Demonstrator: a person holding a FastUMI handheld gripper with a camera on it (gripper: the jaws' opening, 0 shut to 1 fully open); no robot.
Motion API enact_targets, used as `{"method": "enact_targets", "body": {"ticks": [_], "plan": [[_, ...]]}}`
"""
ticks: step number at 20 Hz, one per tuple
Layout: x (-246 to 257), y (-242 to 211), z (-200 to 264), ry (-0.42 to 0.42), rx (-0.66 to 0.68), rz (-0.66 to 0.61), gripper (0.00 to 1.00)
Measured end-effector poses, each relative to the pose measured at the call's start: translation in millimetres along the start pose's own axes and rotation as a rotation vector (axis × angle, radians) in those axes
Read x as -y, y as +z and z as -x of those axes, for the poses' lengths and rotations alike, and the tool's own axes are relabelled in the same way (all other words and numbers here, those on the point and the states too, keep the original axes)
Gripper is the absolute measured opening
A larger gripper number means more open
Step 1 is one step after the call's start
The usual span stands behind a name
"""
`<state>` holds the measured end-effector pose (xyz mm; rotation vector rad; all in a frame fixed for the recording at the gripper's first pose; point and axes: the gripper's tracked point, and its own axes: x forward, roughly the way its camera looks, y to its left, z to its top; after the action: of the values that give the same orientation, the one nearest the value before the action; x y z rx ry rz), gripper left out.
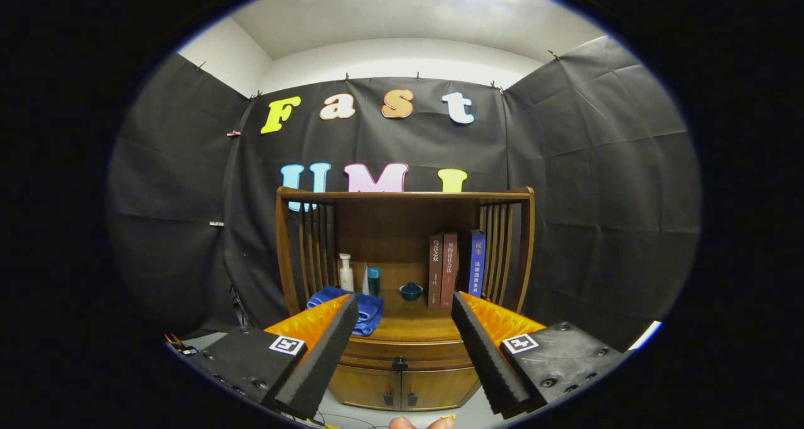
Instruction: Pull open the drawer, take out the items inside it, and place them on the countertop above the cabinet.
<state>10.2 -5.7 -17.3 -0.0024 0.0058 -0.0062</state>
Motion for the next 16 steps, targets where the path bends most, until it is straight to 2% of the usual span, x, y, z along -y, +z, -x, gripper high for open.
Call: {"method": "enact_targets", "body": {"ticks": [7, 11, 16], "plan": [[-4.0, -51.4, -23.3, 0.004, 0.022, -0.006, 0.98], [-12.4, -118.6, -48.3, 0.011, -0.025, 0.025, 0.98], [-27.6, -225.5, -80.7, 0.034, -0.147, -0.006, 0.99]]}}
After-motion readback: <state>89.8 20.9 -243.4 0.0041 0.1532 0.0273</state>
